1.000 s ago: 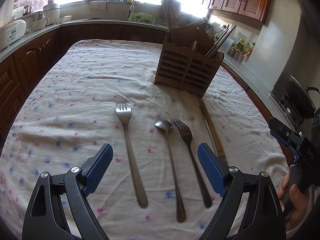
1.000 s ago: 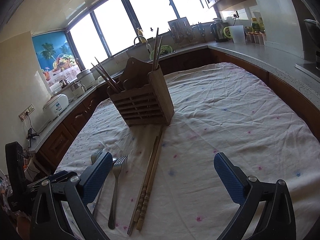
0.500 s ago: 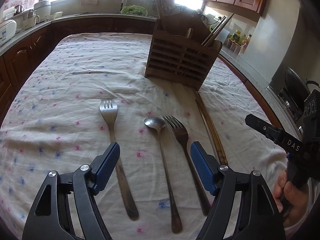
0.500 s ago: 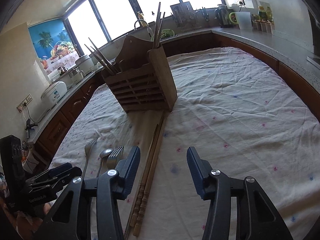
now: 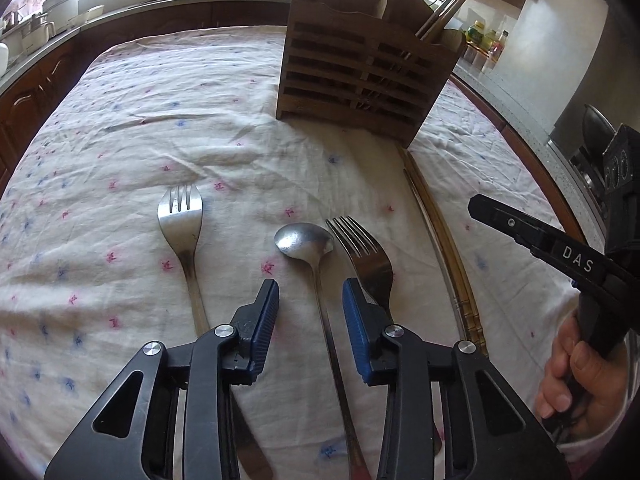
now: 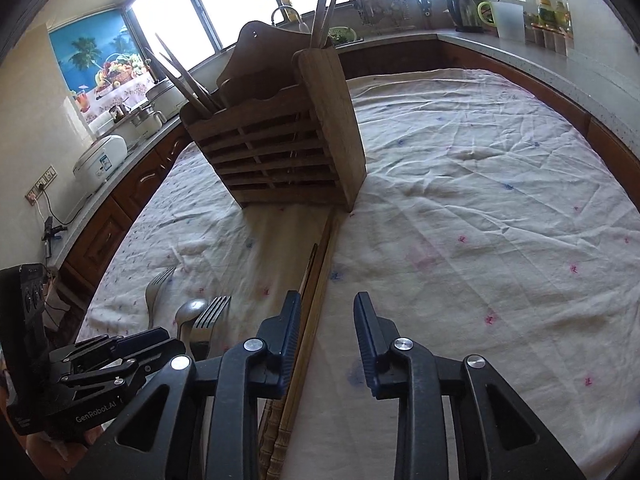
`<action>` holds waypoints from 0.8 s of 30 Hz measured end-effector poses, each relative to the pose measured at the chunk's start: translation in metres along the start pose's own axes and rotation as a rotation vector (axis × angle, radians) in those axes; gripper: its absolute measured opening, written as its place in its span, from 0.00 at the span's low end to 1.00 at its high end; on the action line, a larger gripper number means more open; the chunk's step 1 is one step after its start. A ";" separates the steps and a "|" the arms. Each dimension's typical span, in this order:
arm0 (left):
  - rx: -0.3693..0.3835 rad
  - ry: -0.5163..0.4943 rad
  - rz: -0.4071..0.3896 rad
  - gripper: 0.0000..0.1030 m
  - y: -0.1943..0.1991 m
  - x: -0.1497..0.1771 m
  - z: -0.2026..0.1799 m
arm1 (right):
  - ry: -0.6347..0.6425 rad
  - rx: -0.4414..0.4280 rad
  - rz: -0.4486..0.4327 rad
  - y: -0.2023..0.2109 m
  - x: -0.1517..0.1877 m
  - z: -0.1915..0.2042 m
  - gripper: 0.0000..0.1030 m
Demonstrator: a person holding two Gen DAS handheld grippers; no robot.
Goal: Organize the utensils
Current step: 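Move both open grippers down to the steel spoon and wooden chopsticks, then close the left gripper on the steel spoon while the right gripper grasps a wooden chopstick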
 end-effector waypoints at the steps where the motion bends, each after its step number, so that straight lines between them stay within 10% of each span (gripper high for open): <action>1: -0.001 -0.001 -0.006 0.31 0.000 -0.001 0.000 | 0.000 0.001 0.006 -0.004 -0.002 -0.001 0.24; 24: -0.041 -0.065 -0.024 0.20 -0.015 -0.017 -0.001 | 0.088 0.088 0.101 -0.073 -0.033 -0.005 0.12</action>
Point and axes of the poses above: each gripper's, at about its wrist camera, not at the fingertips, and y roughly against the way its jaws point, z to its left, x to its underside, the point moved 10 cm from there along -y, roughly the way its jaws point, and after that the axes turned 9 degrees about -x, right-handed, at the moved point
